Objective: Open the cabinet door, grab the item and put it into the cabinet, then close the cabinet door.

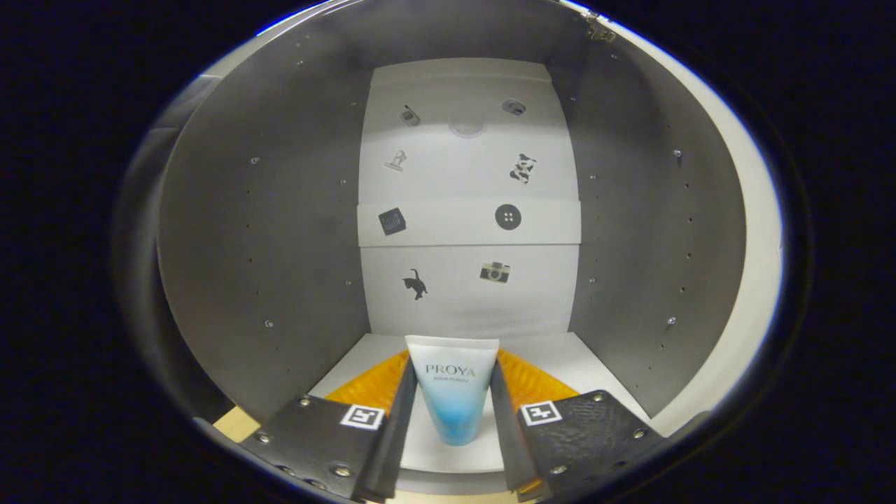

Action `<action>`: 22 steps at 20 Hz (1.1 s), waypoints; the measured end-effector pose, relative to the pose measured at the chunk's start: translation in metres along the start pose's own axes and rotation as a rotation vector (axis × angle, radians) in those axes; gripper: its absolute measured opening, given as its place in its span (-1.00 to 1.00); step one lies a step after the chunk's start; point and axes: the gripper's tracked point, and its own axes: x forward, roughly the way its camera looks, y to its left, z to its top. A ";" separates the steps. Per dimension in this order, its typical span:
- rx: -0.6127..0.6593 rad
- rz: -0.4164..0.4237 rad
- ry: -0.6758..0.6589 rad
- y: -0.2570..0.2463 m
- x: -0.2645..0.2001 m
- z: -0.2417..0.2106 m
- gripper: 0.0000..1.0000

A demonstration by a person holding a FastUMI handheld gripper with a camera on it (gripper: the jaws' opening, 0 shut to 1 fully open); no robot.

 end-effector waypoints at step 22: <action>0.079 -0.140 -0.123 -0.026 -0.291 0.061 0.92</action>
